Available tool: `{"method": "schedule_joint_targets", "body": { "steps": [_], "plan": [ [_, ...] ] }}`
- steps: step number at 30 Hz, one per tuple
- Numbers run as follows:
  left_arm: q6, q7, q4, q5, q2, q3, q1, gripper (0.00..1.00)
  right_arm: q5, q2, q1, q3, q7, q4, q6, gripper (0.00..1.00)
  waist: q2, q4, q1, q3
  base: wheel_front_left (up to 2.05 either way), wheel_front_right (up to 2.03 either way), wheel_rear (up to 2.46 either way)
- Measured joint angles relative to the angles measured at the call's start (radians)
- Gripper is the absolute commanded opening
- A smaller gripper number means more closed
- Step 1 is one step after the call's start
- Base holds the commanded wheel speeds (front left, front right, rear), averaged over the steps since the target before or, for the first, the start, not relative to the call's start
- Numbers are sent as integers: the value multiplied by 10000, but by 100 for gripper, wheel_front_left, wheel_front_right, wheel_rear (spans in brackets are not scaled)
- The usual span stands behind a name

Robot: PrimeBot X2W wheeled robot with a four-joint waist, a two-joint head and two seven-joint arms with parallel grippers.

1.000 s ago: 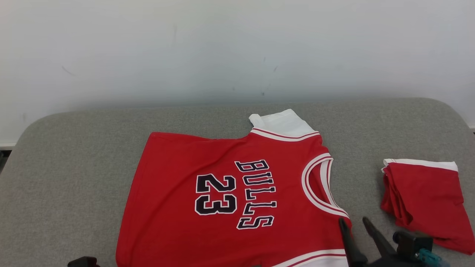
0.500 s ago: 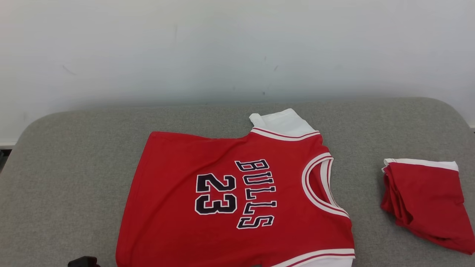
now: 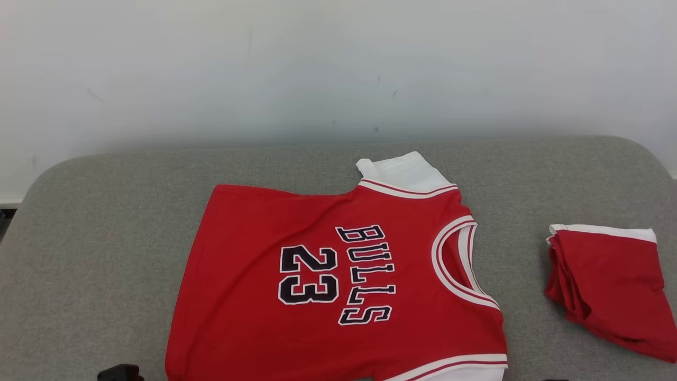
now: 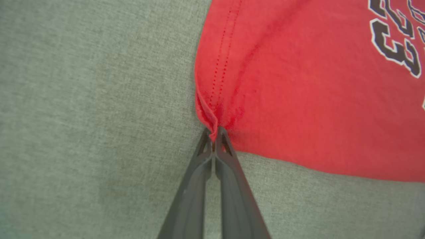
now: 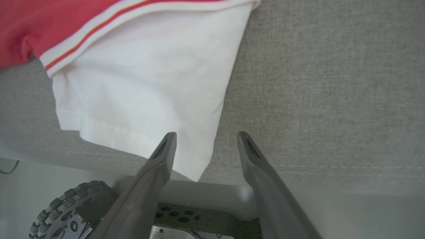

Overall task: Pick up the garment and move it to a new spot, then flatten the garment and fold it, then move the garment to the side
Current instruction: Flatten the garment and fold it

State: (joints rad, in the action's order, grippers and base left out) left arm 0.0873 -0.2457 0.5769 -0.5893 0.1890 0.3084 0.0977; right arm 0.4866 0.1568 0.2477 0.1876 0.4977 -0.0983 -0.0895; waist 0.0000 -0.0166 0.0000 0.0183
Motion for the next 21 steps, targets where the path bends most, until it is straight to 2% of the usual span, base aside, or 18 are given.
{"method": "schedule_joint_targets", "body": {
  "steps": [5,8,11,15,17,21],
  "plan": [
    [0,0,42,2,-21,27,81,0,-15,-36,-114,-4,412,-36,-155,82,0,-49,0,-8,0,0,0],
    [0,0,58,2,-27,27,91,0,-46,-71,-116,-17,583,-50,-174,81,0,-66,0,-14,0,0,0],
    [-8,2,61,2,-27,27,95,0,-138,-117,-117,-33,708,-65,-226,85,0,-77,0,-25,0,0,0],
    [-12,10,61,2,-27,27,101,0,-209,-211,-123,-174,757,-102,-265,82,0,-87,0,-52,0,0,0],
    [-13,17,61,2,-27,27,103,0,-226,-265,-166,-247,759,-151,-295,75,0,-92,0,-72,0,0,0],
    [-84,31,58,2,-27,31,115,0,-320,-374,-418,-326,844,-309,-337,50,0,-108,0,-122,0,0,0]
  ]
}}
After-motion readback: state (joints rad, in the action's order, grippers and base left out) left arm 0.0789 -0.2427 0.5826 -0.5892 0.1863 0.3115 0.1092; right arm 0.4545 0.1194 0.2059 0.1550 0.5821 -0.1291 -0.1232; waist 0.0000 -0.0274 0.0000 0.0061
